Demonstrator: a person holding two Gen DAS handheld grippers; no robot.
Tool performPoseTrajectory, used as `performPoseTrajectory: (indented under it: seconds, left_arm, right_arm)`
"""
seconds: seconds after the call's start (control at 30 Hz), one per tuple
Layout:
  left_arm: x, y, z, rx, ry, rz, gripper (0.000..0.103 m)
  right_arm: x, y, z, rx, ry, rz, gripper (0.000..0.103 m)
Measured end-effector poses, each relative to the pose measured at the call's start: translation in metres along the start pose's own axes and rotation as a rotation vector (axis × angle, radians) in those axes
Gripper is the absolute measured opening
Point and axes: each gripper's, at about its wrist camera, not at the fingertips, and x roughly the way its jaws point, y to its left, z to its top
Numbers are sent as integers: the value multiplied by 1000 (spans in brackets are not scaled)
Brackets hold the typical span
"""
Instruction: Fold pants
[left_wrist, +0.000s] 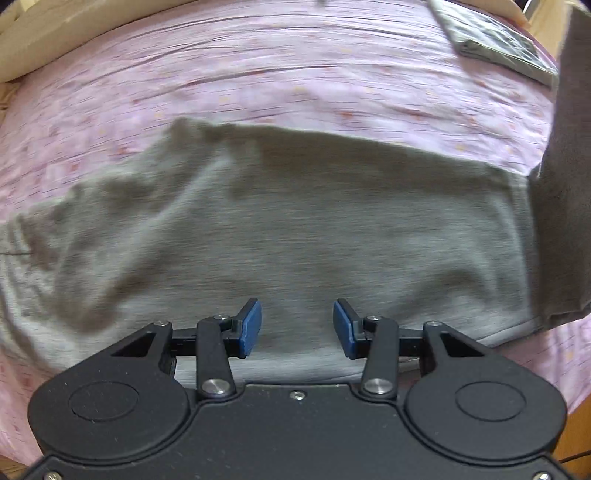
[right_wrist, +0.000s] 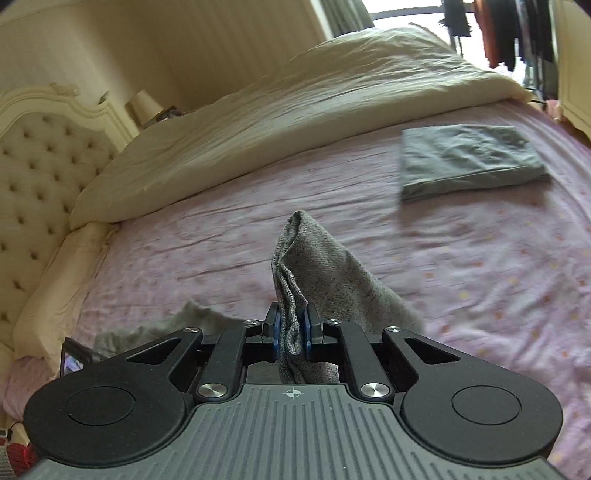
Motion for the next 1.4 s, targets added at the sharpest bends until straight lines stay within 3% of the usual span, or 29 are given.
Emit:
performPoseTrajectory:
  seconds: [0.1,0.27,0.33,0.47,0.57,0.7,0.77,0.83,0.9,1.03,1.13,1.2,1.4]
  left_arm:
    - [-1,38,-5,-3,3,22,52]
    - [-5,82,-9,32,-8,59,52]
    - [-8,93,-8,45,-17,64,52]
    - [-19,98,-1,72,-51,33,52]
    - [-27,85,7,91,-81,-16,52]
    - [-33,48,16,138,-118,-96,52]
    - [-30,28,18,169,-118,-122,52]
    - [-23,9,17,207,-110,-130,52]
    - [-10,-5,13,242,-93,-112,53]
    - [30,-16,1,277,11,2,53]
    - [41,-5,-3,236,26,26,66]
    - [37,1,2,194,41,31,66]
    - [2,19,9,74,-20,86,62]
  right_arm:
    - [54,36,-25,-16,57,29,12]
    - [128,78,-70,-69,150,-74,15]
    - [141,81,-81,-44,192,-60,16]
    - [116,83,-80,4,158,9,23]
    - [87,70,-75,57,103,5,25]
    - [53,10,-70,219,50,-151,25]
    - [42,-28,-74,295,57,-252,25]
    - [38,-57,-80,344,80,-292,19]
    - [40,-75,-88,344,125,-314,15]
    - [65,-82,-116,320,252,-280,11]
    - [77,-67,-125,212,300,-278,11]
    - [75,-67,-121,218,314,-272,11]
    - [52,-61,-81,113,169,-219,11]
